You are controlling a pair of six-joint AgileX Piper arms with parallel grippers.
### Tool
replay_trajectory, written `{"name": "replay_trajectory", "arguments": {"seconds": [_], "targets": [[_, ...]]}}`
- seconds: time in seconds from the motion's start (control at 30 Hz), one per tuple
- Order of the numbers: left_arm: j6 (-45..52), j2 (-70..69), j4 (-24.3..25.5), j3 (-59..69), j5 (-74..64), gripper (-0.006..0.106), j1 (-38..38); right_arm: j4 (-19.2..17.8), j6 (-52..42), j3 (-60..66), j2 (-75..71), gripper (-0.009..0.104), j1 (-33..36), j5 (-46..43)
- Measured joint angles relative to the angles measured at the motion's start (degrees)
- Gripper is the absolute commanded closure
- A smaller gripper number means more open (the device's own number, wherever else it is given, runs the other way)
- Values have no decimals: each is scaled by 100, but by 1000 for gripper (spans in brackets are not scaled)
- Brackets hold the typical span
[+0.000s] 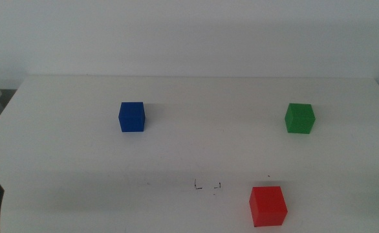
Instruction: Stack red cubes first, then green, then blue cubes in a specific spot.
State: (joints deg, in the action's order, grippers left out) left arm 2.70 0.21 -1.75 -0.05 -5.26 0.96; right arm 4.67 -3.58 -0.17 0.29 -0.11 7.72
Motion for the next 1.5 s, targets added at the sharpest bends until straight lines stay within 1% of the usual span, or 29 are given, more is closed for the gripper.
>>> {"name": "replay_trajectory", "arguments": {"seconds": [0.27,0.37,0.47,0.57,0.7,0.9,1.07,1.13,1.2,1.3,1.4,1.47,1.5], "targets": [[0,0,122,0,0,7,0,23,0,0,0,2,0,0],[0,0,122,0,0,7,0,196,0,0,0,2,0,77],[0,0,122,0,0,7,0,365,0,-192,-7,2,0,697],[0,0,122,0,0,7,0,399,0,-650,-7,2,0,1360],[0,0,122,0,0,7,0,409,0,-1403,283,2,0,1977],[0,0,122,0,0,7,0,475,0,-2747,1484,2,0,2859],[0,0,122,0,0,7,0,683,0,-4243,2878,2,0,4361],[0,0,122,0,0,7,0,726,0,-4736,3386,2,37,4776],[0,0,122,0,0,7,0,729,133,-5179,3878,2,186,5065],[0,0,122,0,0,7,0,614,755,-5797,4618,2,726,5455],[0,0,122,0,0,7,0,232,1551,-6231,5227,2,1475,5663],[0,0,122,0,0,7,0,-50,1916,-6439,5615,2,2047,5698],[0,0,132,0,0,7,0,-132,2074,-6502,5763,2,2278,5713]]}}
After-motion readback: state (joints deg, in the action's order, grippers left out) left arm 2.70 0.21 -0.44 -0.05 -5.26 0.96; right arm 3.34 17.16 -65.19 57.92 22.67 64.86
